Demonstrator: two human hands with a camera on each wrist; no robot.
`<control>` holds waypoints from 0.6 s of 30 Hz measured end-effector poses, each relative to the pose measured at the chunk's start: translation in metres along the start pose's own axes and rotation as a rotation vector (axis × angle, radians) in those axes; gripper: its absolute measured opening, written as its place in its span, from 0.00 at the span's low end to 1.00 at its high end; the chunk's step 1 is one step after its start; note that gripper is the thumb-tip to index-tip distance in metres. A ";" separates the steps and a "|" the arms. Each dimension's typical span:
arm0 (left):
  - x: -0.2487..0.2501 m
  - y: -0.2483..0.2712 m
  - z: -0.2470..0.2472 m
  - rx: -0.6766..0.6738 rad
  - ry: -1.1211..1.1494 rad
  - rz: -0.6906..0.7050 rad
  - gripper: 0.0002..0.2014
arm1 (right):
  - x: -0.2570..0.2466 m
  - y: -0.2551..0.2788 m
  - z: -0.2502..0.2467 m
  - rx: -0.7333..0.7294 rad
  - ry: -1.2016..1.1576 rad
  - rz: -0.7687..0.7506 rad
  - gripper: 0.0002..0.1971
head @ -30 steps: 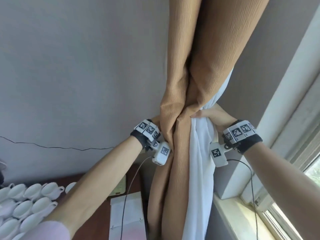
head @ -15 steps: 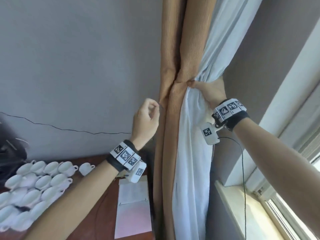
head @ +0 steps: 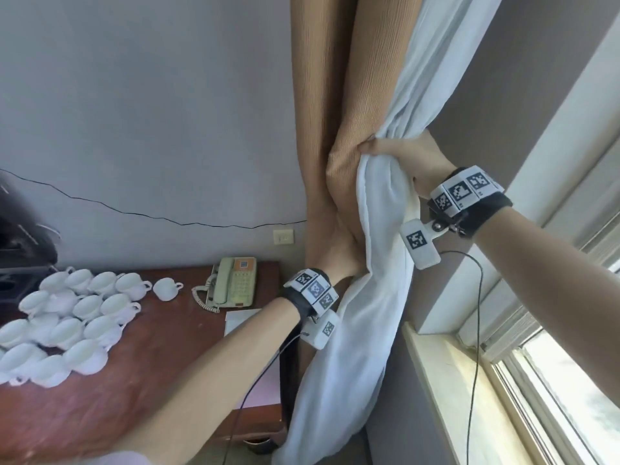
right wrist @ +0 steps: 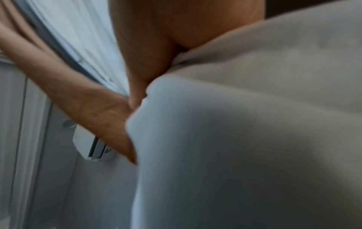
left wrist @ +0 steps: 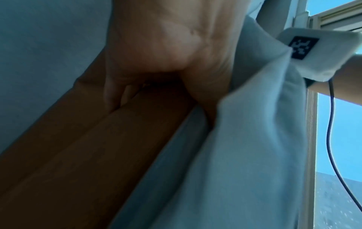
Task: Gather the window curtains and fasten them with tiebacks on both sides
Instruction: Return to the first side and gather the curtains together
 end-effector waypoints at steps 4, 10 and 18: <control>0.009 0.005 0.003 -0.065 -0.053 0.083 0.20 | -0.002 0.001 -0.012 -0.174 0.075 0.095 0.24; 0.003 -0.004 -0.001 -0.230 -0.045 -0.011 0.29 | 0.001 0.001 -0.014 -0.088 -0.002 0.057 0.24; -0.071 0.029 -0.061 0.211 -0.282 -0.249 0.19 | 0.002 -0.010 -0.013 0.141 -0.111 0.034 0.29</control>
Point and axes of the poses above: each hand's wrist, its own y-axis away from the middle knuckle, its own z-axis out of the palm, x = y × z, the point moved 2 cm from there along -y, towards the middle knuckle
